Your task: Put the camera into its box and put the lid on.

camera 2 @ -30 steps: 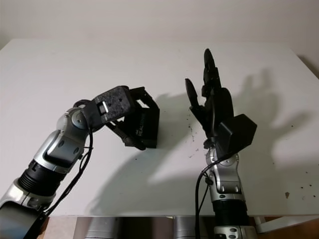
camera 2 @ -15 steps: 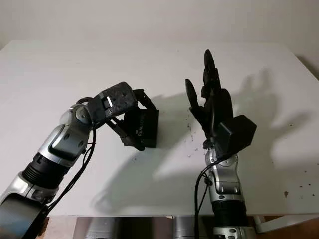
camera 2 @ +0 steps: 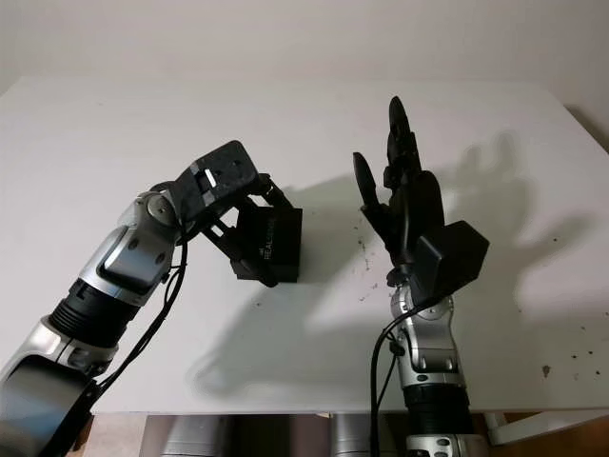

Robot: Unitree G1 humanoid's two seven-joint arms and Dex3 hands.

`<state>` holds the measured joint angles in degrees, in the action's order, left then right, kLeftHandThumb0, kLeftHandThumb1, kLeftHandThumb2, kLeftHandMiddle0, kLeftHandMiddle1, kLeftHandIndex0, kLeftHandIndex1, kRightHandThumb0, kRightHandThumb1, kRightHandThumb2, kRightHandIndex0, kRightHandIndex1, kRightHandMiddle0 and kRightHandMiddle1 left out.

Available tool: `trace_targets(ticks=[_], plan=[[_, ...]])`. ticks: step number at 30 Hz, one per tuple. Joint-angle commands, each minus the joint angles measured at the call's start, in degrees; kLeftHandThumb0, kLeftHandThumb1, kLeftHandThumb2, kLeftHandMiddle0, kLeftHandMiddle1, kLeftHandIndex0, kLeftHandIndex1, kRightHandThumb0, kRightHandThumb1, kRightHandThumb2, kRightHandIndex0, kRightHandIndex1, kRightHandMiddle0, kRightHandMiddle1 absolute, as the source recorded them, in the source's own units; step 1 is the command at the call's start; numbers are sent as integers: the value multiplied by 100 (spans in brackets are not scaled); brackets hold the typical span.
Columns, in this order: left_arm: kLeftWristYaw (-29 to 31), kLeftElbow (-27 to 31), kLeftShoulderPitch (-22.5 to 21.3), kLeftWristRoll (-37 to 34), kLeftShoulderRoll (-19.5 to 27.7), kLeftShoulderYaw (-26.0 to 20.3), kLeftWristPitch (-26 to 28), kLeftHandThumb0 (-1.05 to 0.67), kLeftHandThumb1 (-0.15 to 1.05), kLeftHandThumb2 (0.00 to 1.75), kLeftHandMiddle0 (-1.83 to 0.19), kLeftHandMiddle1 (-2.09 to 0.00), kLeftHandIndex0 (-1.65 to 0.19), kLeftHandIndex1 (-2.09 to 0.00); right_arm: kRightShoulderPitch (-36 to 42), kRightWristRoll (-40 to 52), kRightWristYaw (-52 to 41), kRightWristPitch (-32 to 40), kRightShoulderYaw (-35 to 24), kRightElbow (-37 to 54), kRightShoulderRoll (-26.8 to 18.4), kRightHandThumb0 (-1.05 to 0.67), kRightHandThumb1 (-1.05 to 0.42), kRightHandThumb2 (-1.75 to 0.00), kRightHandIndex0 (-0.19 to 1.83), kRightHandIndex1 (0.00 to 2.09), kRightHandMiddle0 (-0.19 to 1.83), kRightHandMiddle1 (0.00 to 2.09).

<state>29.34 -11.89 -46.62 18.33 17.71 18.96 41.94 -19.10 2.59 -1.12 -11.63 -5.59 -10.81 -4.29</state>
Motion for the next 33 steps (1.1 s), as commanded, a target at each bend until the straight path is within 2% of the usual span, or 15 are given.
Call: trace_targets(ticks=[1, 5, 12, 16, 22, 25, 27, 28, 29, 31, 33], plan=[[-11, -111, -241, 32, 71, -21, -16, -12, 95, 5, -24, -153, -27, -139, 39, 37, -18, -21, -4, 116, 1, -66, -105, -36, -7, 5, 6, 6], [-32, -135, -353, 12, 94, -77, -99, -15, 95, 5, -16, -156, -24, -142, 53, 11, 11, -11, -5, 141, 13, -65, -105, -35, -6, 6, 7, 6], [-81, -12, -504, -165, 169, -364, -203, -15, 96, 5, -28, -145, -29, -142, 65, 39, -9, -12, -5, 143, 19, -65, -105, -36, -6, 6, 6, 5], [-98, 80, -492, -297, 177, -515, -246, -15, 95, 5, -34, -146, -34, -143, 66, 52, 22, 48, -6, 158, 53, -66, -105, -35, -5, 6, 7, 6], [-53, 210, -428, -305, 287, -456, -422, -14, 94, 5, -41, -139, -37, -139, 71, 41, 8, 80, 5, 188, 50, -66, -105, -34, -4, 6, 7, 6], [272, 551, -287, -280, 476, -271, -381, -17, 94, 5, -37, -139, -32, -134, 92, 7, 16, 110, 9, 241, 28, -66, -105, -35, -4, 6, 7, 6], [611, 832, -319, -224, 645, -83, -68, -35, 96, 5, -19, -108, -13, -98, 107, -5, 5, 112, 6, 260, 12, -65, -105, -35, -5, 6, 7, 5], [713, 977, -293, -200, 726, -31, -26, -45, 98, 6, -13, -83, -8, -70, 111, -6, -3, 100, 3, 258, 7, -65, -105, -35, -5, 5, 7, 5], [752, 1122, -238, -174, 791, -10, -35, -55, 102, 7, -6, -44, -4, -39, 116, -18, -2, 81, 3, 252, 2, -64, -105, -36, -5, 5, 7, 6], [667, 1357, -62, -160, 857, -83, -240, -65, 104, 17, 2, -16, 4, -14, 124, -2, -10, 80, -6, 253, 9, -64, -105, -36, -5, 5, 7, 5], [394, 1536, 130, -196, 777, -296, -366, -68, 105, 29, 6, -8, 10, -7, 126, 39, -18, 95, -15, 261, 33, -64, -105, -35, -5, 6, 6, 5]])
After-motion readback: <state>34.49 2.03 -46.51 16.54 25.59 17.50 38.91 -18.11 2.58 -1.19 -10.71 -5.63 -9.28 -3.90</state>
